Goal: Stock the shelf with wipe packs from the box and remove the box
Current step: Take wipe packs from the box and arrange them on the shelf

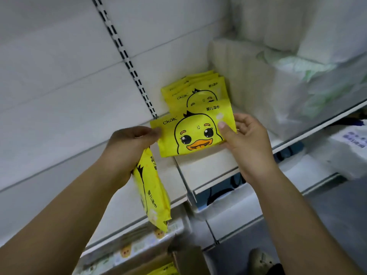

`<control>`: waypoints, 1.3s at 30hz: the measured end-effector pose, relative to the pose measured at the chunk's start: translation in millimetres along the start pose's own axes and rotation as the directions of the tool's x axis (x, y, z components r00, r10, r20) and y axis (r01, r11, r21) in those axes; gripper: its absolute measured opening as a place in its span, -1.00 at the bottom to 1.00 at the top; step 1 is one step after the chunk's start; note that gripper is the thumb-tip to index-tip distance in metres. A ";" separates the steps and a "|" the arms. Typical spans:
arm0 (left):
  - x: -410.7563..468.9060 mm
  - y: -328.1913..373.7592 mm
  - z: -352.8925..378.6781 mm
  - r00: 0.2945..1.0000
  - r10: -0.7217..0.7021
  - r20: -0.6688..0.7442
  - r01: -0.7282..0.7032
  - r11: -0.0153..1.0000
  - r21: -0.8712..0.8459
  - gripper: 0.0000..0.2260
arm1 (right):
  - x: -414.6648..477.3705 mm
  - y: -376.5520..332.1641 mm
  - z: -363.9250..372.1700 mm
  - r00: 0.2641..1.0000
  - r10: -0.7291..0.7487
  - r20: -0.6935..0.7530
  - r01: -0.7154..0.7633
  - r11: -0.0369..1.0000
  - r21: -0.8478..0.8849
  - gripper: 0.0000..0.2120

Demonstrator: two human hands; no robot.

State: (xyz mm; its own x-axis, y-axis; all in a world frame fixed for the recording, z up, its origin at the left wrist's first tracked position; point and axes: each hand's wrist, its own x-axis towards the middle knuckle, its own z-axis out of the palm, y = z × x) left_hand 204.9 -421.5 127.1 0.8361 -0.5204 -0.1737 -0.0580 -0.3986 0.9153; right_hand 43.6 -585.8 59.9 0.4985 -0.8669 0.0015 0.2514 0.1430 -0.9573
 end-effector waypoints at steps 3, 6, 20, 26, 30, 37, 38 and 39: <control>20.4 3.1 19.6 0.998 0.031 -0.063 -0.031 0.999 -0.008 -0.81 | 16.9 2.5 1.7 0.997 -0.081 -0.008 0.079 0.989 -0.128 -0.71; 35.4 10.6 36.3 0.998 0.025 -0.053 -0.026 0.999 -0.024 -0.85 | 29.9 3.1 0.7 0.991 -0.127 0.031 0.131 0.964 -0.233 -0.63; 72.0 16.7 70.9 0.992 -0.101 -0.080 0.077 0.962 -0.264 -0.94 | 64.5 11.3 3.2 0.972 -0.169 -0.163 0.131 0.966 -0.224 -0.59; 75.1 14.3 85.1 0.994 -0.067 -0.088 0.041 0.962 -0.269 -0.94 | 65.5 15.6 5.2 0.997 -0.077 -0.017 0.069 0.962 -0.265 -0.64; 75.0 13.1 86.3 0.990 -0.002 -0.138 -0.021 0.987 -0.161 -0.88 | 67.4 14.9 6.6 0.999 -0.023 0.030 0.029 0.978 -0.206 -0.63; 49.7 9.9 76.1 0.921 -0.034 -0.389 -0.007 0.995 -0.104 -0.69 | 48.4 -0.6 10.7 0.997 -0.049 -0.054 0.039 0.986 -0.164 -0.83; 43.5 7.8 74.2 0.904 -0.078 -0.420 0.017 0.989 -0.146 -0.68 | 41.2 -3.7 12.1 0.998 -0.039 -0.045 0.033 0.990 -0.136 -0.75; 36.1 6.1 72.4 0.886 -0.123 -0.448 0.035 0.979 -0.200 -0.67 | 33.1 -5.9 13.2 1.000 -0.024 -0.020 0.022 0.995 -0.096 -0.68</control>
State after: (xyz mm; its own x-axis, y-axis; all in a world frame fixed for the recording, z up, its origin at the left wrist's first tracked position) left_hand 195.2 -497.5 100.1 0.9919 -0.0734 -0.1040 0.0819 -0.2572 0.9629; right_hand 69.6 -609.0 69.4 0.4755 -0.8795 0.0182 0.1809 0.0775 -0.9804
